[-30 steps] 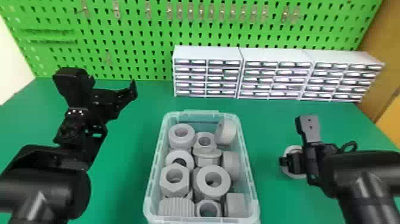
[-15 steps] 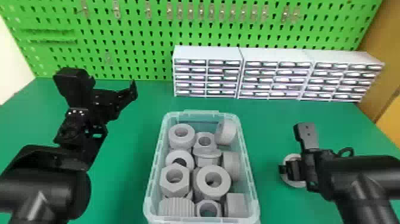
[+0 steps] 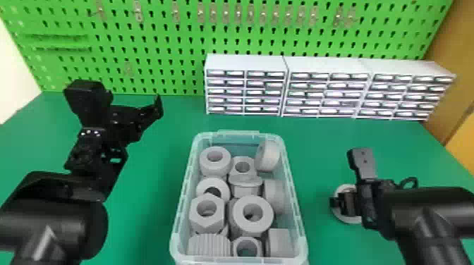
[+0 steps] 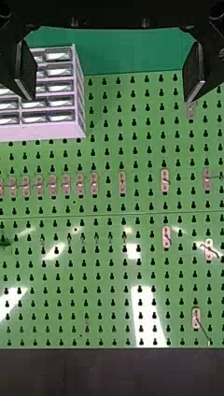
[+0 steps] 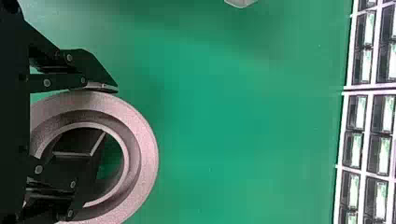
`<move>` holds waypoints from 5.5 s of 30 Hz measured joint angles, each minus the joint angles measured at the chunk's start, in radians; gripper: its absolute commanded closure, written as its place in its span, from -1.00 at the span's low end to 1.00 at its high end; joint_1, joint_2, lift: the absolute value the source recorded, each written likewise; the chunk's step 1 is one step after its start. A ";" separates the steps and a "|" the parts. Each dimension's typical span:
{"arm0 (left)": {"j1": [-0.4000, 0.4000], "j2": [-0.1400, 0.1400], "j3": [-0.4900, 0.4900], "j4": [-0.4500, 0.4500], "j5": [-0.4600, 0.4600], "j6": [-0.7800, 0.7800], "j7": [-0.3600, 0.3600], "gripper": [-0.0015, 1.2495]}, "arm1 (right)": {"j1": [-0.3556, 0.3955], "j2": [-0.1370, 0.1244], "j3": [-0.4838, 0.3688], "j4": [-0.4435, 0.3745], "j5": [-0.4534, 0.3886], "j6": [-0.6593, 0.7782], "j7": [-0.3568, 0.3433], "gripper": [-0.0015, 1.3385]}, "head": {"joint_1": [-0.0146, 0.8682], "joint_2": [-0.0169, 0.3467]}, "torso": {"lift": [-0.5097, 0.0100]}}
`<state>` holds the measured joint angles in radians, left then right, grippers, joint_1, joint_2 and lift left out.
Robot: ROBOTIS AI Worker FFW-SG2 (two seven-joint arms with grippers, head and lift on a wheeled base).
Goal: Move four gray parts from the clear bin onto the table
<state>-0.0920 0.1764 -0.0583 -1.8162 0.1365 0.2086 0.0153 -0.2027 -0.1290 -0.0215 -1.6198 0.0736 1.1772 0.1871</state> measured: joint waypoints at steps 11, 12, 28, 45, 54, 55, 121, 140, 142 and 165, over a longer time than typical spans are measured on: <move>0.000 0.000 0.000 0.000 0.000 0.000 0.000 -0.83 | 0.000 0.000 -0.006 0.004 0.000 -0.008 0.000 0.16 | 0.59 -0.76 | 0.77; 0.000 0.000 0.000 0.000 0.000 0.000 0.000 -0.83 | 0.000 0.000 -0.007 0.004 0.001 -0.009 0.000 0.15 | 0.59 -0.76 | 0.77; 0.000 0.000 0.002 0.000 0.000 0.000 0.000 -0.83 | -0.005 0.000 0.003 0.000 0.012 -0.017 0.000 -0.01 | 0.59 -0.76 | 0.77; 0.003 0.000 0.004 0.000 0.000 0.000 0.000 -0.83 | -0.086 -0.017 0.099 -0.198 0.078 0.048 0.000 -0.16 | 0.59 -0.76 | 0.77; 0.003 0.000 0.005 0.000 0.000 0.000 0.000 -0.83 | -0.145 -0.026 0.180 -0.251 0.056 0.105 0.000 -0.16 | 0.59 -0.76 | 0.77; 0.004 0.000 0.005 0.000 0.000 0.000 0.000 -0.83 | -0.151 -0.026 0.190 -0.254 0.052 0.110 0.000 -0.16 | 0.59 -0.76 | 0.77; -0.033 -0.052 0.082 0.019 0.057 0.000 -0.035 -0.83 | -0.417 -0.090 0.757 -0.194 -0.207 0.390 0.000 -0.17 | 0.59 -0.76 | 0.77; -0.028 -0.052 0.085 0.020 0.055 0.000 -0.040 -0.83 | -0.349 -0.164 0.658 -0.352 -0.296 0.394 0.000 -0.17 | 0.59 -0.76 | 0.77; -0.028 -0.052 0.085 0.020 0.055 0.000 -0.040 -0.83 | -0.344 -0.172 0.649 -0.371 -0.309 0.394 0.000 -0.17 | 0.59 -0.76 | 0.77; -0.021 -0.052 0.081 0.020 0.055 0.009 -0.046 -0.83 | -0.204 -0.245 0.510 -0.593 -0.280 0.394 0.000 -0.17 | 0.59 -0.76 | 0.77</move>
<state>-0.1132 0.1248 0.0228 -1.7963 0.1917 0.2172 -0.0309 -0.4071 -0.3744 0.4888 -2.2125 -0.2067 1.5708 0.1871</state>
